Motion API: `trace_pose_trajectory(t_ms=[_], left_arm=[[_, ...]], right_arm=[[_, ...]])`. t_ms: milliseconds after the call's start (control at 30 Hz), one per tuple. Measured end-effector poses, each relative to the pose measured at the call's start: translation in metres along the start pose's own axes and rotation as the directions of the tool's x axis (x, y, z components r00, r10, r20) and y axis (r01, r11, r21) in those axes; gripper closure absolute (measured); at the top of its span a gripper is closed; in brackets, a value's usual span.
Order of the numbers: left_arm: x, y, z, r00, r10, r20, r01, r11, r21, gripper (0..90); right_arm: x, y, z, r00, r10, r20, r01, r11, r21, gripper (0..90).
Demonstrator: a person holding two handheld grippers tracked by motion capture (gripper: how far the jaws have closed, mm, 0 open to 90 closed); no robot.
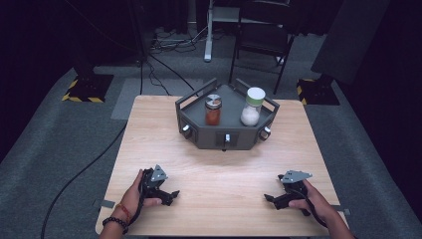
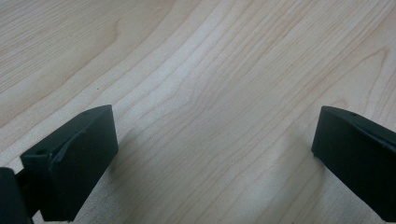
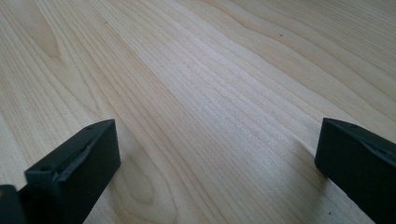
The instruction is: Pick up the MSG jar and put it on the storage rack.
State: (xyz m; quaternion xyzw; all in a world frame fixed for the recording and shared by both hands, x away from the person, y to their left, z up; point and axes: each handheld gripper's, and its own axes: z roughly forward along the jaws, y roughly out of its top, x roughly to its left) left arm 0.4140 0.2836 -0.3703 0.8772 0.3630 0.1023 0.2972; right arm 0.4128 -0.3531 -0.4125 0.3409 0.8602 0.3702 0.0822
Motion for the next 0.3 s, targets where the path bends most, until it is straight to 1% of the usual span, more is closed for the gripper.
trace_pose_trajectory(t_ms=[300], left_arm=[[0.0008, 0.0007, 0.0007, 1.0, 0.001, 0.001, -0.001, 1.0, 0.0, 0.2]], right_arm=[[0.0, -0.0005, -0.0005, 1.0, 0.003, 0.003, -0.003, 1.0, 0.0, 0.0]])
